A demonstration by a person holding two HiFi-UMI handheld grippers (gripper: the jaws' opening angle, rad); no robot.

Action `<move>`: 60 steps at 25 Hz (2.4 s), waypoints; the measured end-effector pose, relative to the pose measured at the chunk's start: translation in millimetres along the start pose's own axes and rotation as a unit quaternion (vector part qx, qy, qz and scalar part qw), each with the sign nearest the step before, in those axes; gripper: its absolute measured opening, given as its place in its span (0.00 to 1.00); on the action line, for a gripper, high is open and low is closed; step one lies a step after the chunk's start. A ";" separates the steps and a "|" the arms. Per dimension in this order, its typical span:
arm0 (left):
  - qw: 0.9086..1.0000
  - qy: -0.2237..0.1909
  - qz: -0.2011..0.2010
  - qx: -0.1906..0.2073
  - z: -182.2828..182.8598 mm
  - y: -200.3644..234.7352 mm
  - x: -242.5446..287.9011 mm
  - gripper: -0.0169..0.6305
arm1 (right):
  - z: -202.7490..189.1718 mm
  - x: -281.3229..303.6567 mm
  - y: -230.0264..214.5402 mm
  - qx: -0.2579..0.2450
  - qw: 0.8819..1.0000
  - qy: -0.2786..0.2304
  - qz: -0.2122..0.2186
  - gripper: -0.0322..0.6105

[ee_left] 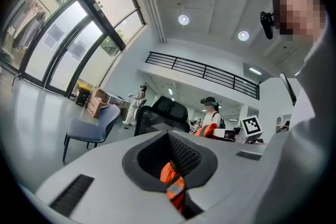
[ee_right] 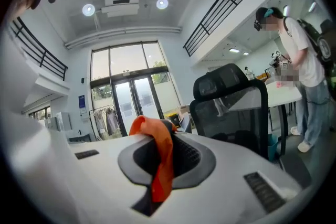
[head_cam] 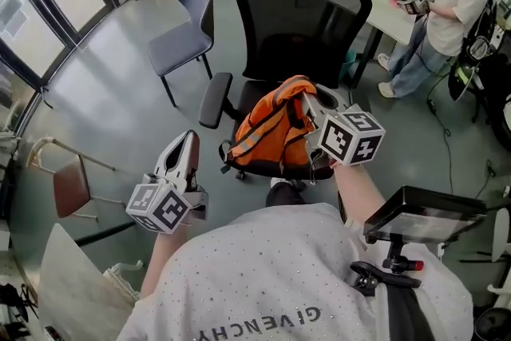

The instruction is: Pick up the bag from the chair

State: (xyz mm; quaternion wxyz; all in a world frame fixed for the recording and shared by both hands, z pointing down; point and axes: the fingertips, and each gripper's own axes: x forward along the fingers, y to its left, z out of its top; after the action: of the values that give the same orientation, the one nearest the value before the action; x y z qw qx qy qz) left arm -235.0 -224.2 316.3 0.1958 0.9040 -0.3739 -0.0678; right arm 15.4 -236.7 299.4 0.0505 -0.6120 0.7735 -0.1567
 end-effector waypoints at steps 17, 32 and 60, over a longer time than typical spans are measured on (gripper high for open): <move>0.992 -0.055 -0.113 -0.001 47.9 -144.0 -11.8 0.05 | 52.9 -144.4 30.2 -0.019 0.997 -0.068 0.005 0.08; 0.995 -0.073 -0.058 -0.017 -57.4 -277.0 3.1 0.05 | 67.9 -263.7 -55.6 0.002 0.989 -0.096 0.115 0.08; 0.998 -0.065 0.007 -0.001 -78.4 -328.5 -2.2 0.05 | 61.3 -283.4 -91.9 0.010 0.985 -0.063 0.158 0.08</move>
State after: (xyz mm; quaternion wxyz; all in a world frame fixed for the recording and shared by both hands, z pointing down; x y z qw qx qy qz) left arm -2.1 12.6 254.9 0.1720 0.8948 -0.3925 -0.1256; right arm 187.1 6.5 237.1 0.1296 -0.4904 0.8540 -0.1159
